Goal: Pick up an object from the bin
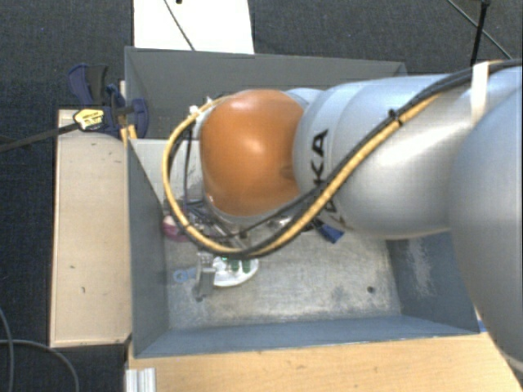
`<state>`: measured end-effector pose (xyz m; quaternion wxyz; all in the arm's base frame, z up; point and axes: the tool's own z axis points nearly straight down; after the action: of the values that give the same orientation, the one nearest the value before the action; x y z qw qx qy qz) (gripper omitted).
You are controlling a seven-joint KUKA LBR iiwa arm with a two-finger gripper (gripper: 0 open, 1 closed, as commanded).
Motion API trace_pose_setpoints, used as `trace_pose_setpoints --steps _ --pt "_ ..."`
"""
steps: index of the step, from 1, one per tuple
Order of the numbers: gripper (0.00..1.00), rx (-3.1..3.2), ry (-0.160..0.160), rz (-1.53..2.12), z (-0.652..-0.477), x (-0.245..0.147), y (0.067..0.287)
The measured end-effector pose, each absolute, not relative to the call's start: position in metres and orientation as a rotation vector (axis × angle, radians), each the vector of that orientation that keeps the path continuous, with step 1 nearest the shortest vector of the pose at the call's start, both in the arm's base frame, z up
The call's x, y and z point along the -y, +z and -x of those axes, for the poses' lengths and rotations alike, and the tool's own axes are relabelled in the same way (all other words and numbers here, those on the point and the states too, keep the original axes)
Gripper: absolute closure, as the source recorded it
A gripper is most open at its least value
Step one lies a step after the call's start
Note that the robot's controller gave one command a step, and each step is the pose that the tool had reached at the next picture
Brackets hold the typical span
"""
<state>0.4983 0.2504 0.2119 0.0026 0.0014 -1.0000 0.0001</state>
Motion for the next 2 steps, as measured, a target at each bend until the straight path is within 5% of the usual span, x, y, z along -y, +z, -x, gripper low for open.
trace_pose_setpoints --steps 1,2 --pt "0.0 3.134 0.004 -0.123 -0.511 -0.2147 0.0785" --pt "1.0 3.14 -0.002 -0.115 -0.5127 -0.217 0.0829"
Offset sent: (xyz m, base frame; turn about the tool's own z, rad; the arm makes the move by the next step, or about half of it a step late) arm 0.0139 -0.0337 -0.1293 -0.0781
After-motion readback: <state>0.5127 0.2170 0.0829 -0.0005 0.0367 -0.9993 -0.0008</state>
